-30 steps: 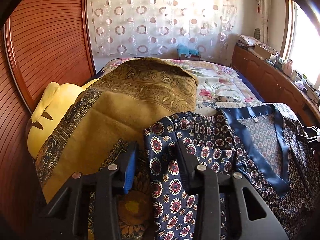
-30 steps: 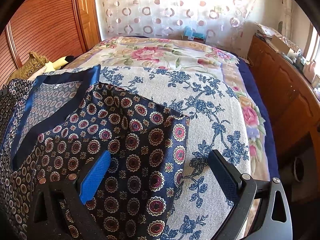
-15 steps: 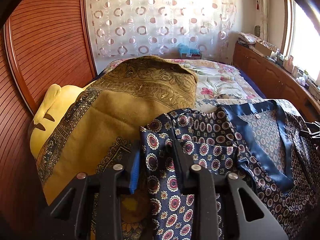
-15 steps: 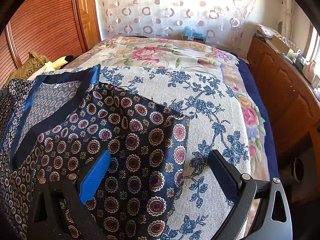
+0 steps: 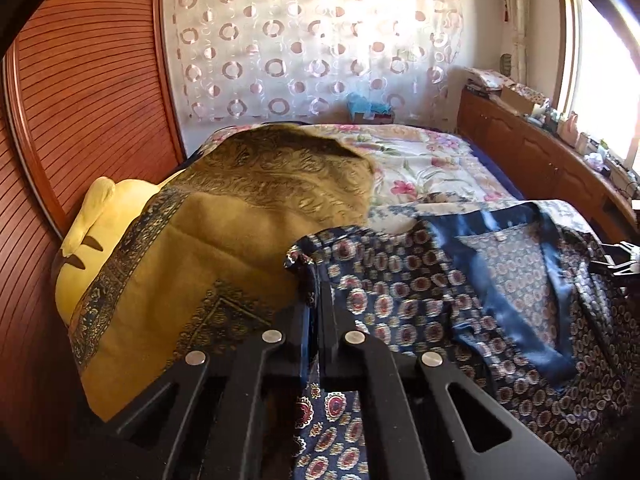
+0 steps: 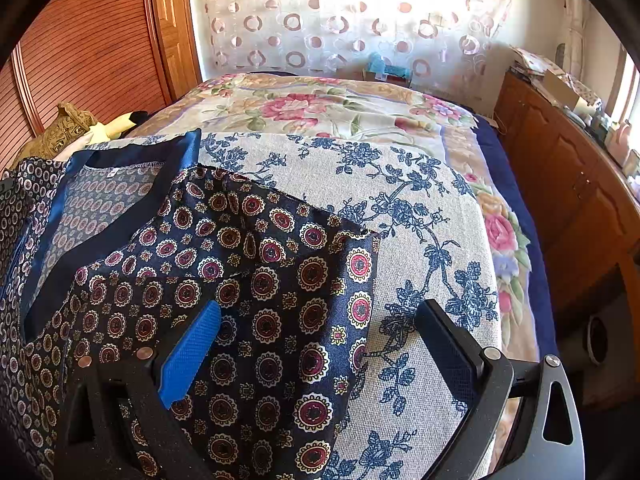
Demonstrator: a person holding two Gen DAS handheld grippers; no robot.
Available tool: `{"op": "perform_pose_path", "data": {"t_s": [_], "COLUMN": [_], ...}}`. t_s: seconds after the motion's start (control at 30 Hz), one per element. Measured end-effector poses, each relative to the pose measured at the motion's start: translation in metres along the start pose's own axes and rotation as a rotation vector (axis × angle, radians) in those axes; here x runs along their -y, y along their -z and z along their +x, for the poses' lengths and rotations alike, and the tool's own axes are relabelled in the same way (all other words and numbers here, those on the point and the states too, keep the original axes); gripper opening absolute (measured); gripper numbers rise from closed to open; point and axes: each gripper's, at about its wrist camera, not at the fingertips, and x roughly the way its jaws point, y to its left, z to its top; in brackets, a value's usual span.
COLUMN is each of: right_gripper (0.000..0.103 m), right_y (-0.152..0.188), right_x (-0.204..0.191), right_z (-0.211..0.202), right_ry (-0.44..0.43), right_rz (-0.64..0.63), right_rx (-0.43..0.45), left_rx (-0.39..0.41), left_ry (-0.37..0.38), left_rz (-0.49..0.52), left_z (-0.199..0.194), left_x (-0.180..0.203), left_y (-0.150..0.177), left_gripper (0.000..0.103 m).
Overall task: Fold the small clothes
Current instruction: 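Grasp the shirt edge with the right gripper while the left gripper holds its edge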
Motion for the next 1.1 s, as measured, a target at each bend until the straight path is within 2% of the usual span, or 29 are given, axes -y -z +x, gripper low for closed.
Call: {"op": "perform_pose_path", "data": {"t_s": [0.1, 0.17, 0.2, 0.27, 0.33, 0.37, 0.67, 1.1], "right_gripper": [0.089, 0.068, 0.061, 0.025, 0.011, 0.008, 0.002, 0.001], "right_y": [0.0, 0.001, 0.001, 0.0, 0.0, 0.0, 0.01, 0.055], "right_x": [0.0, -0.003, -0.005, -0.007, -0.009, -0.01, -0.019, -0.041], "right_z": [-0.003, -0.006, -0.008, -0.011, -0.013, -0.014, -0.056, -0.13], "right_ry": [-0.007, -0.022, -0.028, -0.034, -0.05, -0.052, -0.076, -0.067], "right_rz": [-0.005, -0.024, -0.03, -0.031, -0.041, -0.045, -0.025, -0.041], "right_rx": [0.016, 0.03, 0.029, 0.02, 0.014, 0.017, 0.121, 0.212], "left_rx": [0.005, 0.005, 0.005, 0.003, 0.004, 0.006, 0.038, 0.126], "left_ry": [0.026, 0.039, 0.04, 0.052, 0.062, 0.067, 0.117, 0.141], "left_rz": [0.011, 0.015, 0.016, 0.013, 0.009, 0.01, 0.032, 0.04], "left_z": [-0.004, -0.007, -0.008, -0.01, -0.015, -0.018, -0.048, -0.114], "left_x": [0.006, 0.011, 0.012, 0.014, 0.017, 0.018, 0.039, 0.042], "left_y": [0.0, 0.001, 0.002, 0.004, 0.007, 0.008, 0.02, 0.046], "left_gripper": [0.004, 0.004, 0.004, 0.003, 0.003, 0.003, 0.003, 0.003]}}
